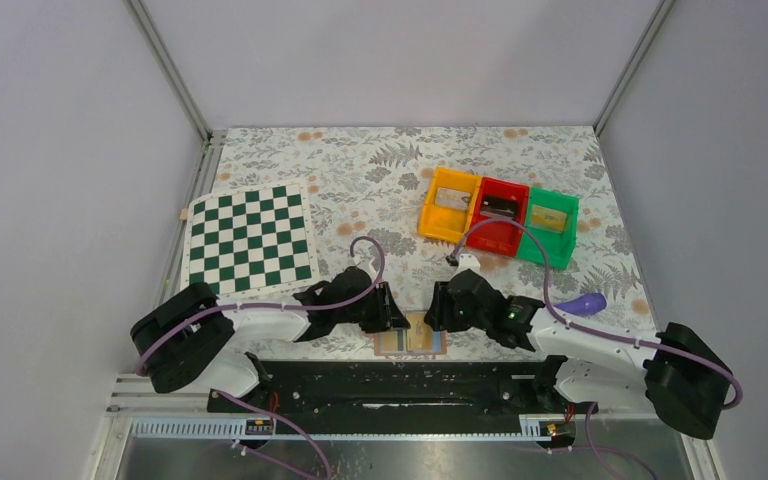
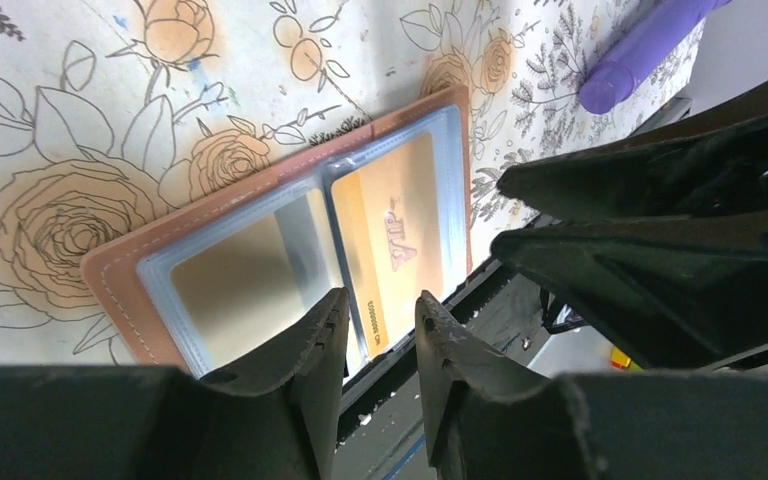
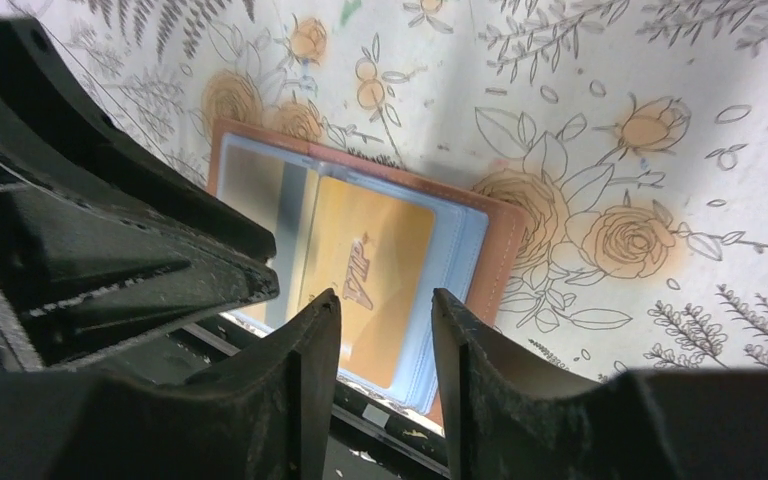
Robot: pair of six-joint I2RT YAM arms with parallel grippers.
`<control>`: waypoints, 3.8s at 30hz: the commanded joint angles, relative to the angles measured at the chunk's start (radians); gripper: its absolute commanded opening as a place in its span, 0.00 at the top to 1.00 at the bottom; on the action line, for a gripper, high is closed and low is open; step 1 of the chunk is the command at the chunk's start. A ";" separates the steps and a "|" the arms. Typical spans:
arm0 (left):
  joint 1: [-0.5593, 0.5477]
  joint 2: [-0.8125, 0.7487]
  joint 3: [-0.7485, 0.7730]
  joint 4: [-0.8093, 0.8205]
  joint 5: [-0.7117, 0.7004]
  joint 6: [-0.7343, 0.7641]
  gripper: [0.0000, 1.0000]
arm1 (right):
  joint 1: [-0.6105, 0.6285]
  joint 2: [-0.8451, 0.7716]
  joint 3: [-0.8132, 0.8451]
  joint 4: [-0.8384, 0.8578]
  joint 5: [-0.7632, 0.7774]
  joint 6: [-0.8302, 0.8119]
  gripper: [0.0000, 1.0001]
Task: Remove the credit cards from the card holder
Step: Remove the credit card from the card holder, then place the credit card in the storage box.
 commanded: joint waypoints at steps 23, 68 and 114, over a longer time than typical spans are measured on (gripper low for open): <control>-0.042 0.068 -0.033 0.186 -0.021 -0.014 0.75 | -0.021 0.175 -0.104 0.171 -0.113 0.062 0.72; 0.048 -0.657 0.043 -0.470 0.039 0.394 1.00 | -0.154 -0.065 0.239 -0.033 -0.655 -0.392 0.39; 0.062 -0.640 0.137 -0.548 -0.025 0.512 0.07 | -0.732 0.096 0.496 -0.277 -0.660 -0.423 1.00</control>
